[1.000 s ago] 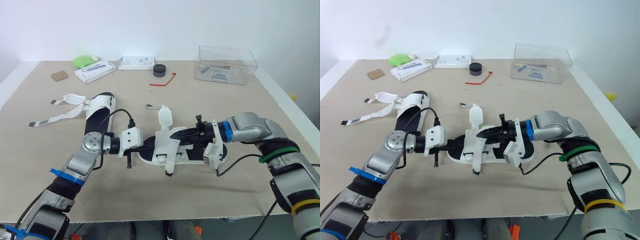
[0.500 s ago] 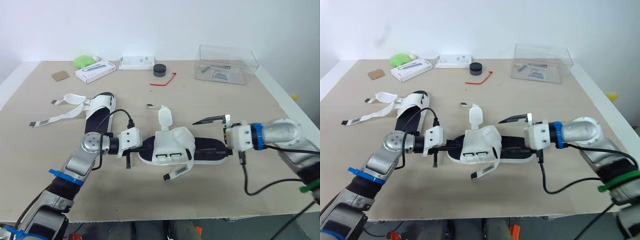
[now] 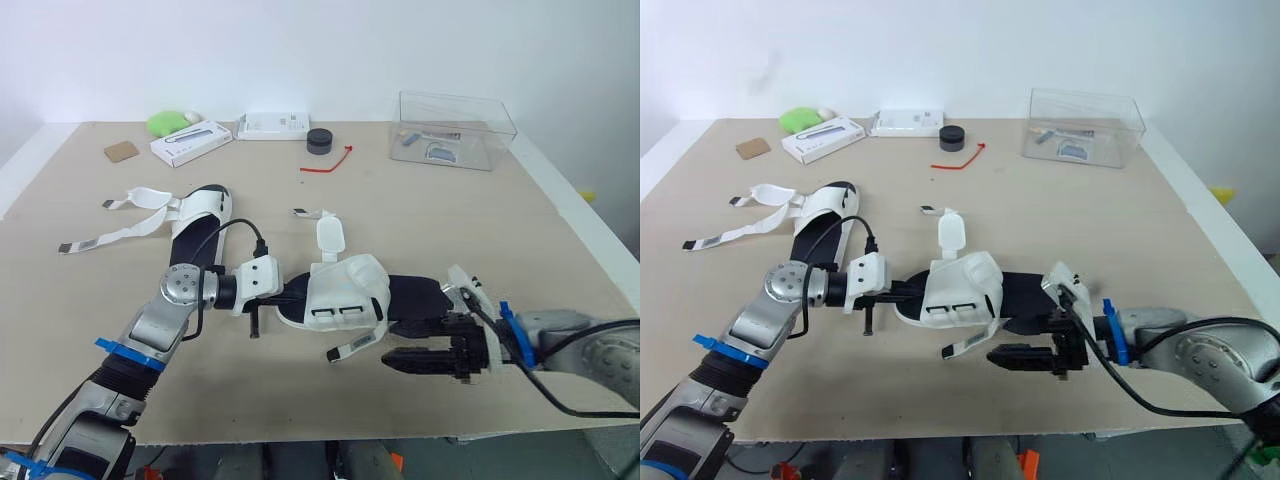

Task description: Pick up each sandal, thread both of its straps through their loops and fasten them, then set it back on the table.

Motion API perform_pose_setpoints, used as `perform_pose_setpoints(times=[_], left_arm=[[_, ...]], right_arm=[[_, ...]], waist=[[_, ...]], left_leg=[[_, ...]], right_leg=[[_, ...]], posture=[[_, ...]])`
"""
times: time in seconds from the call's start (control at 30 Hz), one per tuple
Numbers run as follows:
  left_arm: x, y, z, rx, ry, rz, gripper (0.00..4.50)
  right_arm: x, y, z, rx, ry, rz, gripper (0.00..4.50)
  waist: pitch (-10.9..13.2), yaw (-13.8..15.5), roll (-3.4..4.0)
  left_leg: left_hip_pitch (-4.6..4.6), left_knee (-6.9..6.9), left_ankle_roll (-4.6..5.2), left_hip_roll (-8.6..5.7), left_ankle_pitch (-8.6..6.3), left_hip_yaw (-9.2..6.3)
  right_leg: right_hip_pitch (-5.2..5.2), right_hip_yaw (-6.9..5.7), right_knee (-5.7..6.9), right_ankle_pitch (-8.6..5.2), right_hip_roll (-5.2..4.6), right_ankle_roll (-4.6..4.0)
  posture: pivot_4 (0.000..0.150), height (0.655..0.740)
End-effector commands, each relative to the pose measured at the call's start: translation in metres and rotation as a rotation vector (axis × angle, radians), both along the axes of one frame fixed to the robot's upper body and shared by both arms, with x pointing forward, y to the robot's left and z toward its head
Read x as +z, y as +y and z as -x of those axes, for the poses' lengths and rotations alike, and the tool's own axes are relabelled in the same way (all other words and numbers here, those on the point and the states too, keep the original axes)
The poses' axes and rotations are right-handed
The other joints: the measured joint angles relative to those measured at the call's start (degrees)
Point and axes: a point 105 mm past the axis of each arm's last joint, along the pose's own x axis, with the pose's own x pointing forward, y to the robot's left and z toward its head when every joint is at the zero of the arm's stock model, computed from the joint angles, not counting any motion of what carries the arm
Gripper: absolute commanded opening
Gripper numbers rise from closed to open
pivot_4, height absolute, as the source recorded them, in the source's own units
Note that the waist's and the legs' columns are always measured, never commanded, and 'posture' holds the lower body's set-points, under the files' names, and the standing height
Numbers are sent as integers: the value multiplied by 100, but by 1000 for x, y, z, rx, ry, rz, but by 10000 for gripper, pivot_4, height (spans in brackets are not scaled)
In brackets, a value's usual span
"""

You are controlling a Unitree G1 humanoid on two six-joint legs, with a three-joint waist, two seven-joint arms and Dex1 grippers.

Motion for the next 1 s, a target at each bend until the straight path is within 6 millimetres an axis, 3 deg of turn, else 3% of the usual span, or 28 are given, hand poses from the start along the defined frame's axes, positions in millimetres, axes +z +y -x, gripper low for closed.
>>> perform_pose_setpoints(times=[0.03, 0.3, 0.57, 1.0], left_arm=[[-5, 1, 1, -14, 17, -29, 0], [-5, -1, 1, -26, 20, -33, 0], [-6, -1, 0, -24, 21, -33, 0], [-11, -1, 3, -25, 28, -39, 0]], right_arm=[[8, -3, -10, -43, -81, 3, 44637], [33, 25, -9, 35, -103, -148, 44637], [26, 32, -10, 50, -55, -127, 44637], [24, 40, 6, 132, 50, -183, 44637]], waist=[[0, 0, 0], [0, -5, -1], [-1, -7, -2], [-1, -7, -3]], left_leg=[[0, 0, 0, -1, 0, 1], [0, 6, 0, -3, 0, 5], [-5, 6, 3, -4, -2, 3], [-7, 6, 5, -7, -3, 1]], right_leg=[[0, 1, -1, 0, -1, 3], [1, 8, -1, 7, 0, 13], [1, 7, -4, 7, -1, 13], [1, 6, -5, 8, -3, 14]], posture=[[1500, 7400], [1500, 7400], [1500, 7400], [1500, 7400]])
